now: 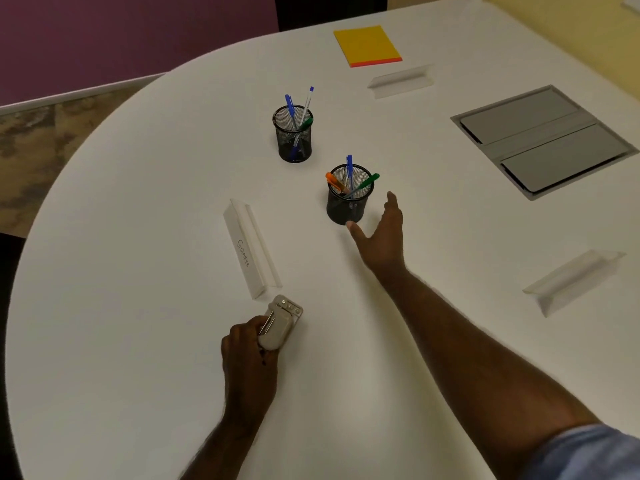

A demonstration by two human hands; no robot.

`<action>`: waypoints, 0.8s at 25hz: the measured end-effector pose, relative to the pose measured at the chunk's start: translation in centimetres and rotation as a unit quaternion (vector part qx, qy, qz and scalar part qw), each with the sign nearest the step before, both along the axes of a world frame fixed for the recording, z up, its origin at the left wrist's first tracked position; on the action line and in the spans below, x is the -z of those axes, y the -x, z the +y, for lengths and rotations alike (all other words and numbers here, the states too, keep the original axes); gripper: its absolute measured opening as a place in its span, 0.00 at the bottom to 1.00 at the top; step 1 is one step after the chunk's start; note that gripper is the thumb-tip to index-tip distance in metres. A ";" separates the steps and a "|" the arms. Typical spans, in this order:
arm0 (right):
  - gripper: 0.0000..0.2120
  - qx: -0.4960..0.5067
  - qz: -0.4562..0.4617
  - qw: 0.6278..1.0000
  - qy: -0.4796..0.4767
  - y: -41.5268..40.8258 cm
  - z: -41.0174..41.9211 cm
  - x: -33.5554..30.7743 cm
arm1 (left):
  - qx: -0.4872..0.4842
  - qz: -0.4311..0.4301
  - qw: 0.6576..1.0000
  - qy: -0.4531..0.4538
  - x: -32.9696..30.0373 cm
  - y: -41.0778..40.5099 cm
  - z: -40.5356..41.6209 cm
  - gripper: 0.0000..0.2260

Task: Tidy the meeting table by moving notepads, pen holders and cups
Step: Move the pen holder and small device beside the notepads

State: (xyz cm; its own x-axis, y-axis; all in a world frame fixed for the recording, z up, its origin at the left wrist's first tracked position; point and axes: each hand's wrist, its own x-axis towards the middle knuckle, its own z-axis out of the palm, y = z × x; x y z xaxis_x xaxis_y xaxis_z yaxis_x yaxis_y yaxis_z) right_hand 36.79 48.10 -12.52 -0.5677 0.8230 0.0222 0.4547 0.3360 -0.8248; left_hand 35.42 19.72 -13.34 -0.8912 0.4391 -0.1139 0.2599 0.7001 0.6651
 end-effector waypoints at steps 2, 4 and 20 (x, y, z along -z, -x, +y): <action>0.45 0.027 0.019 0.999 0.041 1.5 0.6 0.5 | -0.001 0.007 1.000 -0.003 0.0 0.1 -0.1 0.20; 0.45 0.036 0.024 0.998 0.053 3.0 1.1 1.3 | -0.008 0.012 1.000 -0.012 0.1 0.2 -0.4 0.21; 0.34 0.072 0.150 0.984 0.067 5.4 1.5 2.6 | -0.047 -0.003 0.998 -0.041 0.5 0.2 -2.0 0.22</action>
